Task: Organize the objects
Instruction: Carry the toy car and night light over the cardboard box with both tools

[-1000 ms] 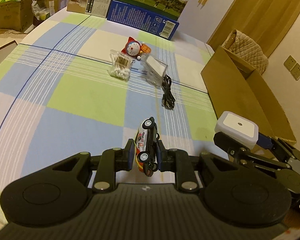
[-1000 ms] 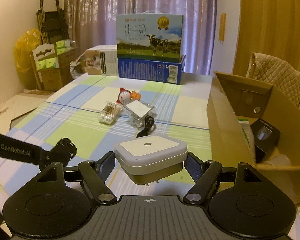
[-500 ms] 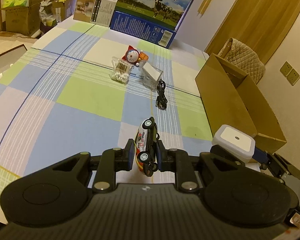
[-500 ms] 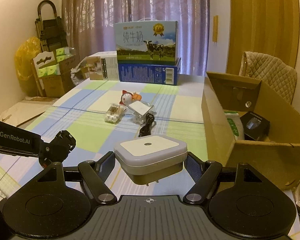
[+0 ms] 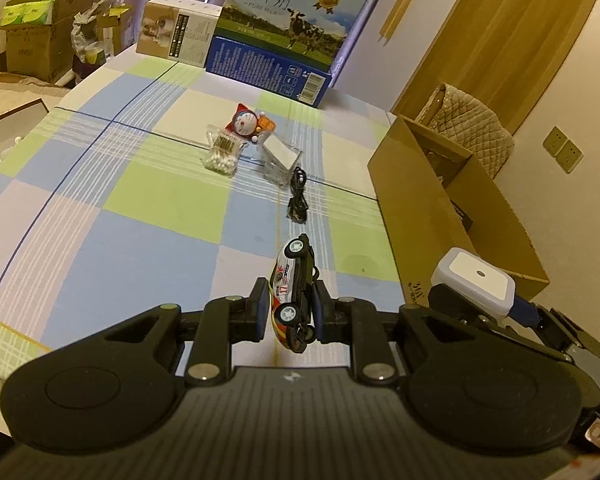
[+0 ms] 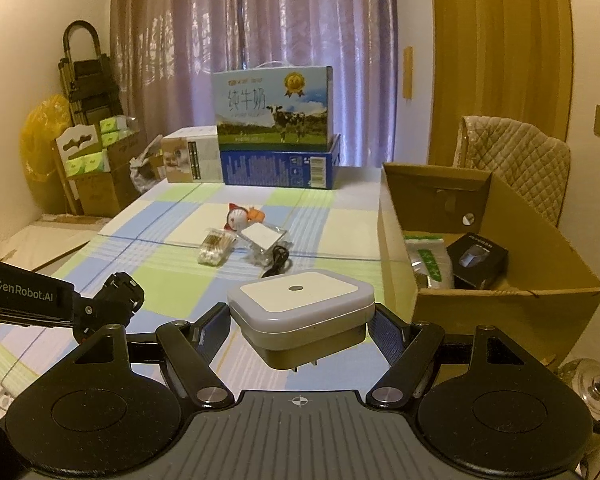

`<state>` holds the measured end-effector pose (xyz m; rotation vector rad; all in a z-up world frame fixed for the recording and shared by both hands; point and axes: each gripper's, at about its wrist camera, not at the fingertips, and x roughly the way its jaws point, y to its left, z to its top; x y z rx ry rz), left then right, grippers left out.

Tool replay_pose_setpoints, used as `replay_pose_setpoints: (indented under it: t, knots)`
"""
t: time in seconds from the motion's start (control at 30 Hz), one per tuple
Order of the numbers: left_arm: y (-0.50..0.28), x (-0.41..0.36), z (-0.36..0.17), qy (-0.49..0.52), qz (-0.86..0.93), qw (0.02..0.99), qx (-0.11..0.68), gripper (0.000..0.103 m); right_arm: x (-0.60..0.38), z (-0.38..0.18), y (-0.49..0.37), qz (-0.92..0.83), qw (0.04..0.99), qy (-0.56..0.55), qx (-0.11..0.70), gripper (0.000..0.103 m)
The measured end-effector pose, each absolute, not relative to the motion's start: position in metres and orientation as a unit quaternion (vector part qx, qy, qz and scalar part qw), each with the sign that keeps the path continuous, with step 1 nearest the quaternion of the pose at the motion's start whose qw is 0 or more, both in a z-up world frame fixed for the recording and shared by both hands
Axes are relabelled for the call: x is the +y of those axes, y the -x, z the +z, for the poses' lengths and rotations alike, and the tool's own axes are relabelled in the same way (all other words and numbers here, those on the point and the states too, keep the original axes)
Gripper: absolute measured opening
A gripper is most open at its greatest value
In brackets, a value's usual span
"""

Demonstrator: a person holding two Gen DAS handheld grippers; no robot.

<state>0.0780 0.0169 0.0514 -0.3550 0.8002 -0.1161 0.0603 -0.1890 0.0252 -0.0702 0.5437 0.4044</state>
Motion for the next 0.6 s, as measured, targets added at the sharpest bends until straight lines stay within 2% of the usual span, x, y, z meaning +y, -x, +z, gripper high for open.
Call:
replay_pose_setpoints:
  t: [0.33, 0.6]
  knots:
    - [-0.074, -0.002, 0.068, 0.162, -0.077, 0.910, 0.375, 0.018, -0.211, 0.044, -0.059, 0.176, 0.952, 0.023, 0.251, 0.072]
    - [-0.093, -0.050, 0.088, 0.137, -0.122, 0.913, 0.365, 0.018, -0.257, 0.070, -0.076, 0.132, 0.963, 0.019, 0.234, 0.072]
